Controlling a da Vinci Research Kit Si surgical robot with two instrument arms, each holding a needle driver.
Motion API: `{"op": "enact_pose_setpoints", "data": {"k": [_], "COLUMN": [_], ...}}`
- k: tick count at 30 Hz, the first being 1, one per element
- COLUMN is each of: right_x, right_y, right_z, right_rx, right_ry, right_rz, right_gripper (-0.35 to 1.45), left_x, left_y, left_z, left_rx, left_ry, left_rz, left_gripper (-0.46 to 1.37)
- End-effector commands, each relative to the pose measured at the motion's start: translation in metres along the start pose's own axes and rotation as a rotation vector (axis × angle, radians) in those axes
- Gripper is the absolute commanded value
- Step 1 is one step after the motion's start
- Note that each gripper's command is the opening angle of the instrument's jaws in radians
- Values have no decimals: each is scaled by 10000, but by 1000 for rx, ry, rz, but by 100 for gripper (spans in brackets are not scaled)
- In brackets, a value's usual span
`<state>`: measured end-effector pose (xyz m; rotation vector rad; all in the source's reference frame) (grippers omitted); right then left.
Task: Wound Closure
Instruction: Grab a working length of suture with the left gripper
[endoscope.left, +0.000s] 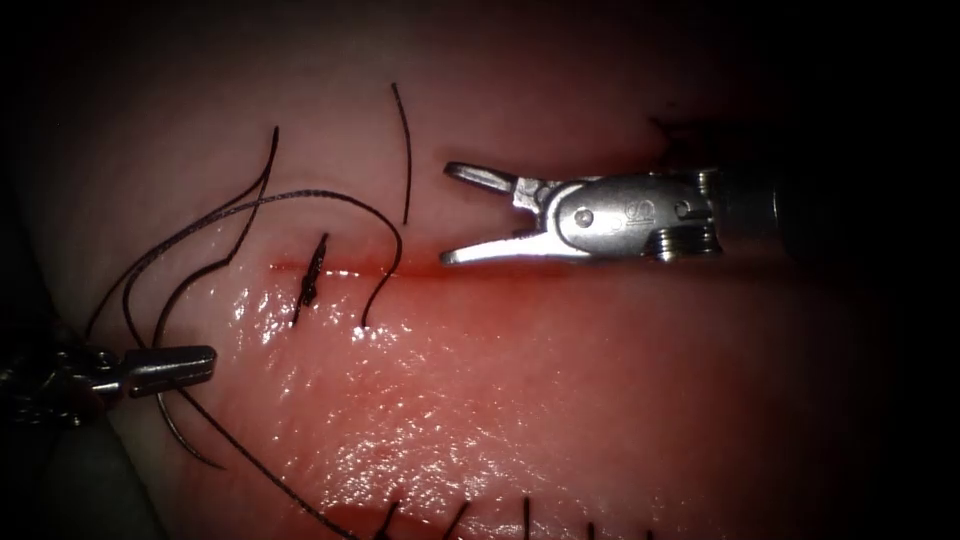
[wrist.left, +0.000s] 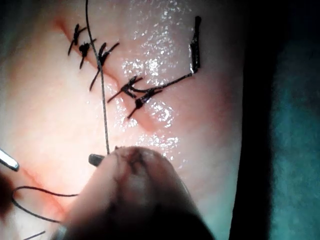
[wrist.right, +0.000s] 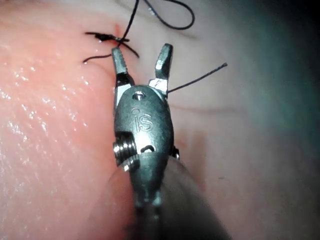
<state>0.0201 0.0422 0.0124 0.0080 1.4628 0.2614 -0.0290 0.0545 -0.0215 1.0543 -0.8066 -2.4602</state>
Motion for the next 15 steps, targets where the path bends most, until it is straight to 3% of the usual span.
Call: {"op": "enact_pose_setpoints", "data": {"k": [1,15], "right_x": [-1,-3], "right_y": [2,4], "right_z": [1,1], "right_rx": [-1,-4], "right_ry": [-1,-1], "right_rz": [-5,-23], "right_gripper": [99,100], "left_x": [0,0], "left_y": [0,0], "left_z": [1,1], "left_rx": [-9,-7], "left_ry": [1,10], "left_rz": [0,6], "left_gripper": [-35,-35]}}
